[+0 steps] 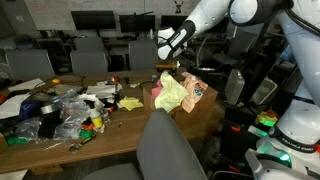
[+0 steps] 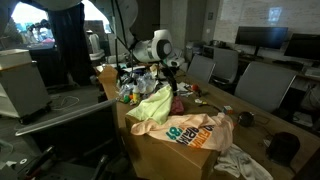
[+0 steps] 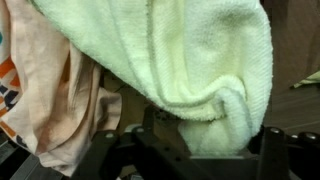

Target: Pick up the clothes from the box and put them on the headrest of the chair

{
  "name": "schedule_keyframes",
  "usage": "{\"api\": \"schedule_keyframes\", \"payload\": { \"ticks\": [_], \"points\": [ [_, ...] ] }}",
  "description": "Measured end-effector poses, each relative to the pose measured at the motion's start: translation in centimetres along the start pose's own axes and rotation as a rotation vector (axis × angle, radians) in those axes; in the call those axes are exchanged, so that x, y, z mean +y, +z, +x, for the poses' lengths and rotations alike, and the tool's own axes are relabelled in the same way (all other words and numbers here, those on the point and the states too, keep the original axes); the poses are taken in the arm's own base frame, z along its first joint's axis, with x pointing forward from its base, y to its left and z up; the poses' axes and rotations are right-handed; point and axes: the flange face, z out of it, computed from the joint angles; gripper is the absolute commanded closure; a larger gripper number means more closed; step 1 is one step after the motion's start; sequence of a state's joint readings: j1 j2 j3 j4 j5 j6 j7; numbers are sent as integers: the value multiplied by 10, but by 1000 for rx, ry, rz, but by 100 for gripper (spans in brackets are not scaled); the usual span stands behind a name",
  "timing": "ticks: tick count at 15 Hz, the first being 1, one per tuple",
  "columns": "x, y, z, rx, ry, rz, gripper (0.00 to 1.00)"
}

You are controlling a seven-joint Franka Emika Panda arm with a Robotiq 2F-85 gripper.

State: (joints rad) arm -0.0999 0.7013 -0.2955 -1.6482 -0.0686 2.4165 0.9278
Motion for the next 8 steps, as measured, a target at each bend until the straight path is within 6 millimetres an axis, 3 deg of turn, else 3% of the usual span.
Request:
{"api": "schedule_keyframes", "payload": {
  "ticks": [6, 8],
  "points": [
    [-12, -9, -10, -79, 16, -17, 95],
    [-16, -11, -17, -124, 17, -27, 100]
  ]
}}
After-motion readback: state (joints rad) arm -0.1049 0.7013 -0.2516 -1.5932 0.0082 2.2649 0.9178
